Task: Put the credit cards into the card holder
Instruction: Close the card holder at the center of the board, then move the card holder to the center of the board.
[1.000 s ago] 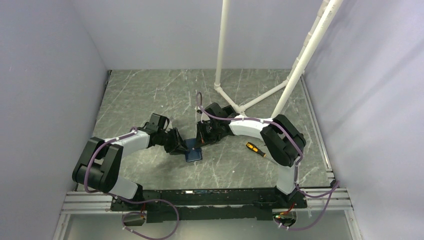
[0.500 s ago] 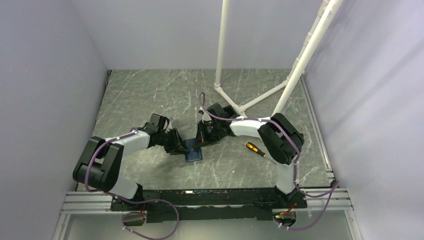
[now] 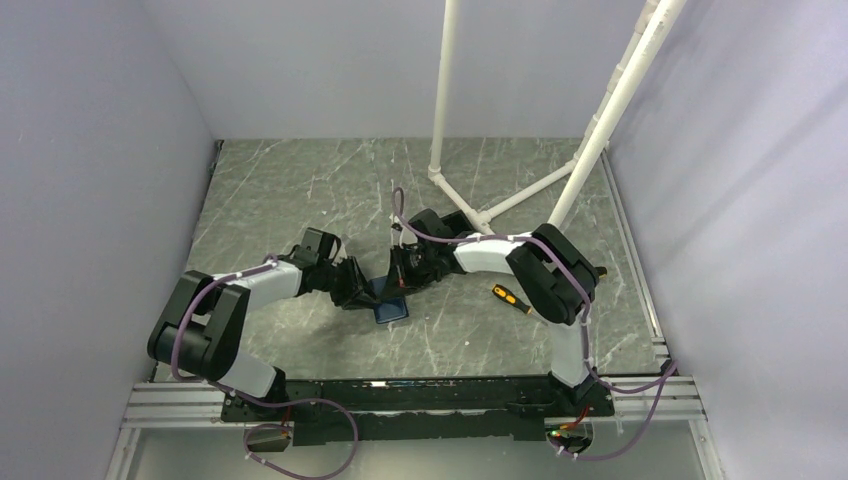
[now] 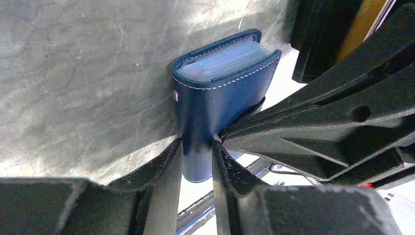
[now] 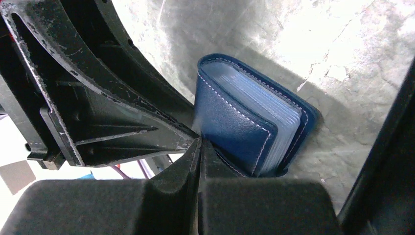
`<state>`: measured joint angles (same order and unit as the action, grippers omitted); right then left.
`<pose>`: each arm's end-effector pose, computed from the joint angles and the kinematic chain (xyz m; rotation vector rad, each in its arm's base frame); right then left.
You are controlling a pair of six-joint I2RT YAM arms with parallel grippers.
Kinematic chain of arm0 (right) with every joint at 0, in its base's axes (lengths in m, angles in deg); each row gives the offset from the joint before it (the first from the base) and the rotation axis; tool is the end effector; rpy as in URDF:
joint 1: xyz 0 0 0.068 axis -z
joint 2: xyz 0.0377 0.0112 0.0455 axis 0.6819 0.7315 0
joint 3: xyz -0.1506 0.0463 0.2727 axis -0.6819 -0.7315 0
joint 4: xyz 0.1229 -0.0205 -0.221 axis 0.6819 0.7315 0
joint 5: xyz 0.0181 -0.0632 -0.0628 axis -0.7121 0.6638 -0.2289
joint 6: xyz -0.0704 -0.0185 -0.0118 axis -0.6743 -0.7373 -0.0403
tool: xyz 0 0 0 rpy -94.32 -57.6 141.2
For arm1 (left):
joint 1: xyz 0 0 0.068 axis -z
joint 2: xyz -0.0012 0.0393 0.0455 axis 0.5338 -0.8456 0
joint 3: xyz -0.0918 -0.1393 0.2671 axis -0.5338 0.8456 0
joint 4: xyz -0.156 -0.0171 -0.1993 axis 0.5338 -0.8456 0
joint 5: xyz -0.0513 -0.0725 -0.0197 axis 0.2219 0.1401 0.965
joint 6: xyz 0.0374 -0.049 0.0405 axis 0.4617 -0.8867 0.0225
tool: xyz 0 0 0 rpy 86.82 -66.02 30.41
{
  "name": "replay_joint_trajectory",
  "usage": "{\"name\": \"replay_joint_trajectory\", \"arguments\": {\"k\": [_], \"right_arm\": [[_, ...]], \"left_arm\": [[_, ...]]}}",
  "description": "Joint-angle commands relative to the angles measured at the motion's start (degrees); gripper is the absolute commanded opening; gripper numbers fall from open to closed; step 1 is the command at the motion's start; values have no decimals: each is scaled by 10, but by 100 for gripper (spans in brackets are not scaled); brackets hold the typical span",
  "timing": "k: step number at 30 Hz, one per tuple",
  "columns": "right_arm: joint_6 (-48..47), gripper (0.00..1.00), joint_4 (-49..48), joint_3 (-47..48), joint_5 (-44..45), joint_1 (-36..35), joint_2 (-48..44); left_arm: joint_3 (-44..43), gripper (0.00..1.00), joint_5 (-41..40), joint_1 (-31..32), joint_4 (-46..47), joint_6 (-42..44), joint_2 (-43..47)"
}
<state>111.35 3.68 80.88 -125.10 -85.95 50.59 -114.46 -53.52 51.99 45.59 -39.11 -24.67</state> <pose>0.2822 0.3140 0.1633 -0.3954 2.7198 1.3487 0.2299 -0.1167 0.1685 -0.4762 2.7768 -1.0807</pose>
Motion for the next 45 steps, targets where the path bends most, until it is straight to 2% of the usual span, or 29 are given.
{"name": "replay_joint_trajectory", "arguments": {"k": [1, 5, 8, 12, 16, 18, 22, 24, 29, 32, 36, 39, 42, 45], "right_arm": [[-34, 0, 37, -14, 95, -9, 65], [-36, 0, 49, -19, 107, -7, 88], [-53, 0, 40, -21, 81, -2, 94], [-112, 0, 129, 61, 73, -5, 66], [-144, 1, 207, 154, 28, -11, 5], [-149, 7, 233, 188, 12, -14, -20], [-150, 23, 251, 196, 22, -18, -61], [-157, 29, 268, 192, 57, -17, -73], [-186, 52, 289, 152, 175, -22, -118], [-197, 62, 287, 124, 201, -33, -137], [-161, 70, 227, 59, 228, -71, -139], [-140, 77, 202, 40, 307, -107, -124], [-118, 79, 182, 37, 356, -125, -96], [-108, 72, 136, 49, 336, -139, -68]], "left_arm": [[-20, 32, 44, 14, 56, -13, 3], [-20, 32, 37, 14, 43, -7, 7], [-19, 32, 30, 14, 33, -2, 14], [-22, 35, 18, 14, 6, 16, 30], [-25, 44, 10, 13, -18, 25, 59], [-26, 49, 6, 12, -29, 27, 72], [-24, 52, 1, 10, -37, 27, 87], [-22, 54, 2, 10, -36, 26, 87], [-23, 56, -5, 8, -48, 24, 102], [-30, 59, -32, 8, -85, 36, 128], [-47, 61, -79, 7, -154, 53, 180], [-75, 65, -119, 7, -218, 55, 234], [-116, 66, -174, 7, -277, 56, 300], [-157, 68, -228, 7, -333, 57, 359]]}}
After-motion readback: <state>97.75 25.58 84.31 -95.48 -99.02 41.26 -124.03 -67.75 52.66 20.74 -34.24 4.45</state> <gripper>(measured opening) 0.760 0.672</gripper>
